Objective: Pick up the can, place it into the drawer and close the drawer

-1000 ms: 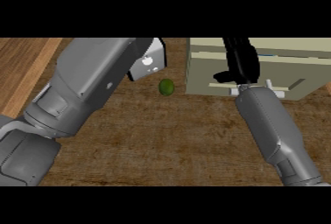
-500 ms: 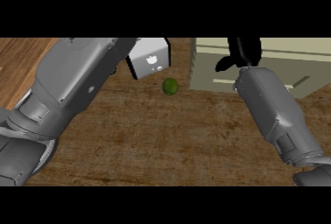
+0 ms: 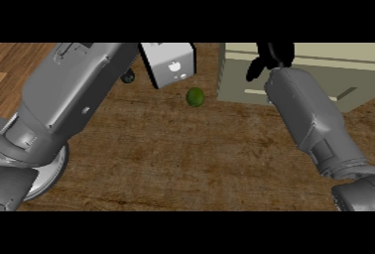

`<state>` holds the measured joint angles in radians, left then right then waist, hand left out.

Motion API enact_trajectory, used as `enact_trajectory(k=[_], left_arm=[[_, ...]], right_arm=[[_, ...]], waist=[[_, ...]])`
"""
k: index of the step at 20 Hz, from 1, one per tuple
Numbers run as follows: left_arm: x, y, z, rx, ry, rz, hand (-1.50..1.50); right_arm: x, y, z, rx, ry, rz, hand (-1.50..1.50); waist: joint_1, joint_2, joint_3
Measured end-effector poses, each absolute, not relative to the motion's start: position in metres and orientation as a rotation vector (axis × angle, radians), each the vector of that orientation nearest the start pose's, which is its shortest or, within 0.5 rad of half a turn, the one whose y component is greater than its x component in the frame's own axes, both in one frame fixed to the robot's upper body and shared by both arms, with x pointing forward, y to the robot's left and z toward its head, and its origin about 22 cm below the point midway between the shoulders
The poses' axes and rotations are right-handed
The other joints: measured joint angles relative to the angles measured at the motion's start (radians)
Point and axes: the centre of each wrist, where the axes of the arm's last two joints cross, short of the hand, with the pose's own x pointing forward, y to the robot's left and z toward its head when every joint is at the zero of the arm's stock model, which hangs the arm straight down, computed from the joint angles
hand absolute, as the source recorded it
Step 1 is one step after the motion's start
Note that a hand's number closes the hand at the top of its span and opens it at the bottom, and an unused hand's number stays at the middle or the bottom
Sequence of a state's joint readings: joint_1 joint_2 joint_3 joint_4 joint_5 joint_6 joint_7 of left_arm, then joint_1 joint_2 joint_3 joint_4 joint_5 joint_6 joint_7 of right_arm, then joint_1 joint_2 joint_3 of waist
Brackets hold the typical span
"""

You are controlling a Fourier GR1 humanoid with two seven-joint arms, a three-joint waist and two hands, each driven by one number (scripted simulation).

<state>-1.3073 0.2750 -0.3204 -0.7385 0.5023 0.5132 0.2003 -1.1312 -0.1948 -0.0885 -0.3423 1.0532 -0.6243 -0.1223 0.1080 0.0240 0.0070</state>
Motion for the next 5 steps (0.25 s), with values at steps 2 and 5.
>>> enact_trajectory(k=[2, 5], left_arm=[[0.4428, 0.1047, 0.2475, 0.069, -1.697, -0.025, -1.5], [0.4398, 0.1102, 0.247, 0.061, -1.693, -0.022, -1.5]], right_arm=[[0.4623, -0.1787, 0.1041, -1.216, -1.786, 0.87, -1.5], [0.4634, -0.178, 0.1056, -1.175, -1.815, 0.865, -1.5]], waist=[[-0.003, 0.005, 0.002], [-0.009, 0.008, 0.004]])
